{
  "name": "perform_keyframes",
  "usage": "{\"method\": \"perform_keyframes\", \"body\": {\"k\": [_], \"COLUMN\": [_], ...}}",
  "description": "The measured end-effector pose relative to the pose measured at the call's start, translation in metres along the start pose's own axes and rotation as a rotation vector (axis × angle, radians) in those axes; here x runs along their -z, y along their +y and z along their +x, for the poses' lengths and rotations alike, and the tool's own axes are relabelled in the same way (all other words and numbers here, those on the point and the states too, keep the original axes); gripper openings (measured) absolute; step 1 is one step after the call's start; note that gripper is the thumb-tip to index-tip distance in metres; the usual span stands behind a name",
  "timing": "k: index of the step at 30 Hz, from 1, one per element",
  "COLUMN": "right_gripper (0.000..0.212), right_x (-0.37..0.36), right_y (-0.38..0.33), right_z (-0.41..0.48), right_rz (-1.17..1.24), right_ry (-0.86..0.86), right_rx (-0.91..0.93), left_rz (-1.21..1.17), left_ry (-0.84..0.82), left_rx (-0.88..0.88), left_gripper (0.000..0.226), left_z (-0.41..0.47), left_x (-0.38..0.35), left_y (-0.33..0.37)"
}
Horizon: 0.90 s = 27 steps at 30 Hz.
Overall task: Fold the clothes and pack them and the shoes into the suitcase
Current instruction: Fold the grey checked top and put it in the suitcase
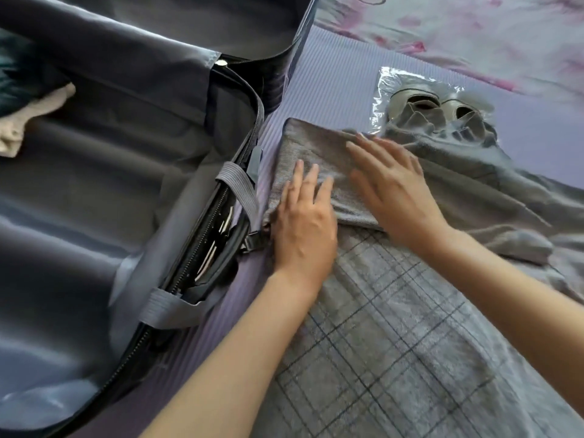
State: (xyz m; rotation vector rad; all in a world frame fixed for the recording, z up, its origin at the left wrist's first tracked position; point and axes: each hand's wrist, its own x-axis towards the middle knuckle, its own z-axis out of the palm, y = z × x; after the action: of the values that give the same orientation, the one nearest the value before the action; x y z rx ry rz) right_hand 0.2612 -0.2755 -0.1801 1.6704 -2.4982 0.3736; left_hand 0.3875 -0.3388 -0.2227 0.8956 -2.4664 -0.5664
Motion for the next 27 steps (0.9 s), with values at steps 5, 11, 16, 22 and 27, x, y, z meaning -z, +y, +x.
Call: {"method": "perform_keyframes", "body": {"k": [5, 11, 16, 22, 27], "right_gripper": [0.077, 0.067, 0.066, 0.071, 0.067], "right_x": [-0.023, -0.017, -0.001, -0.01, -0.014], "right_y": [0.046, 0.04, 0.063, 0.102, 0.104], "right_z": [-0.038, -0.046, -0.096, -0.128, -0.123], "right_rz": [-0.07, -0.023, -0.048, -0.12, -0.088], "right_ry": [-0.356, -0.169, -0.105, -0.331, -0.348], "right_rx": [-0.117, -0.056, -0.319, -0.607, -0.612], "left_rz": [0.322, 0.148, 0.27, 0.336, 0.423], "left_ry": [-0.331, -0.202, -0.37, -0.323, -0.411], "left_rx": [0.06, 0.065, 0.106, 0.071, 0.097], "left_gripper": [0.055, 0.055, 0.064, 0.068, 0.068], "left_z": [0.01, 0.046, 0.085, 0.079, 0.084], "left_x": [-0.013, -0.004, -0.029, -0.04, -0.035], "left_y": [-0.011, 0.006, -0.026, -0.035, -0.027]}}
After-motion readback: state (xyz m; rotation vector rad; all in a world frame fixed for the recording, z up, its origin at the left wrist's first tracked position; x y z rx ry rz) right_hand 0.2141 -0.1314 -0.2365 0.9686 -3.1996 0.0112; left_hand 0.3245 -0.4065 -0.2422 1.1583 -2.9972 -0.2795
